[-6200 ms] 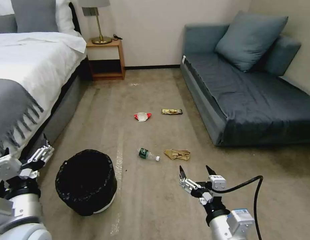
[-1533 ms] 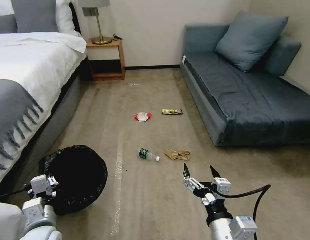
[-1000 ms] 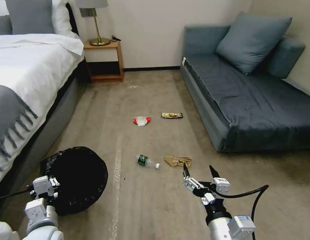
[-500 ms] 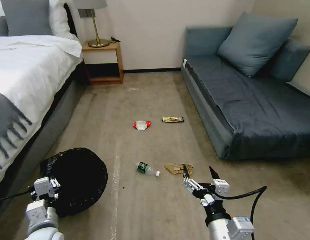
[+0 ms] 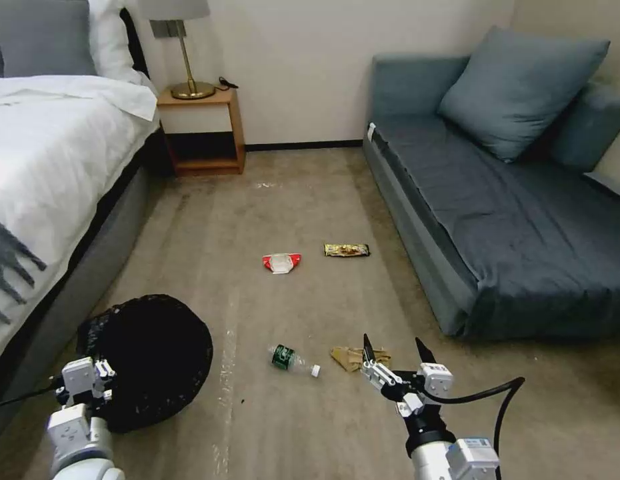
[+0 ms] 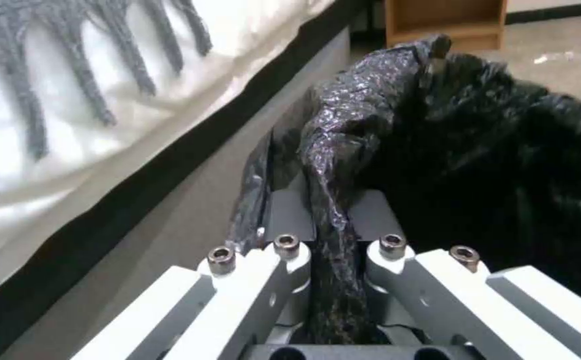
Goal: Pick up the trash bin, then pick up the garbage on the floor and place it into the trash bin.
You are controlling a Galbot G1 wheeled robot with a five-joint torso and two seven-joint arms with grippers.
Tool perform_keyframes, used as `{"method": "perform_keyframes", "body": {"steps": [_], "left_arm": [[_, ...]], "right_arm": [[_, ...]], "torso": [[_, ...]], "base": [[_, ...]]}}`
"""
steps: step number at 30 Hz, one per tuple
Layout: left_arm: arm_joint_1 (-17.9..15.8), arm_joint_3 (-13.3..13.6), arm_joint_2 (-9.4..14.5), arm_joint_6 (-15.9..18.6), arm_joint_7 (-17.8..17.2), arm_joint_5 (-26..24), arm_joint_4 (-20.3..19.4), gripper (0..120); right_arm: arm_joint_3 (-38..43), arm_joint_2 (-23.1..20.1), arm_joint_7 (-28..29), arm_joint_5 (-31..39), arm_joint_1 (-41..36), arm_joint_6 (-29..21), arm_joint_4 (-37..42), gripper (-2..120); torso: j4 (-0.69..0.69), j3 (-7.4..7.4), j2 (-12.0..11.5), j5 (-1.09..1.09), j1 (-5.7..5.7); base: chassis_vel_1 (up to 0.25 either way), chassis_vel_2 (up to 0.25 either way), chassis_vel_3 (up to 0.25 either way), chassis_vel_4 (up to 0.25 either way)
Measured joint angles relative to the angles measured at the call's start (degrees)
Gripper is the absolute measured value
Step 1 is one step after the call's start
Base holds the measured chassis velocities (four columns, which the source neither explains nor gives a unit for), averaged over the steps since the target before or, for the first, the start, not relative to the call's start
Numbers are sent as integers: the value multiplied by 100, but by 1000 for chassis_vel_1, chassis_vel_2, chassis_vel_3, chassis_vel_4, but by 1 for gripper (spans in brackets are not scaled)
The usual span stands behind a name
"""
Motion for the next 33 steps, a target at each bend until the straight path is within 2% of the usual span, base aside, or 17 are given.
{"method": "perform_keyframes", "body": {"steps": [16, 23, 27, 29, 30, 32, 33], "left_arm": [[-58, -11, -32, -67, -13, -20, 75, 5], [-69, -32, -14, -132, -13, -20, 120, 5], [-76, -63, -8, -250, -9, -25, 154, 5], [-87, -75, -25, -351, -3, -33, 180, 5], [-87, -75, -25, -351, -3, -33, 180, 5], [-85, -75, -42, -425, 16, -31, 190, 5], [-85, -75, -42, -425, 16, -31, 190, 5]], "right_arm": [[66, -112, 68, 43, 50, 19, -63, 100], [103, -324, 9, 100, 143, 11, -204, 100], [133, -600, -48, 143, 297, 54, -444, 100], [129, -969, -108, 319, 552, 100, -740, 100], [129, -969, -108, 319, 552, 100, -740, 100], [106, -1456, -197, 550, 955, -45, -1020, 100], [106, -1456, -197, 550, 955, -45, -1020, 100]], "torso": [[0, 0, 0, 0, 0], [0, 0, 0, 0, 0], [-1, 0, 0, 1, 0], [-2, 1, 0, 1, 0], [-2, 1, 0, 1, 0], [-1, 0, 0, 1, 0], [-1, 0, 0, 1, 0]], "base": [[-90, 90, 89, -90], [-78, 87, 80, -84], [-91, 86, 92, -85], [-76, 79, 77, -74], [-76, 79, 54, -74], [-77, 32, 48, -60], [-77, 18, 42, -60]]}}
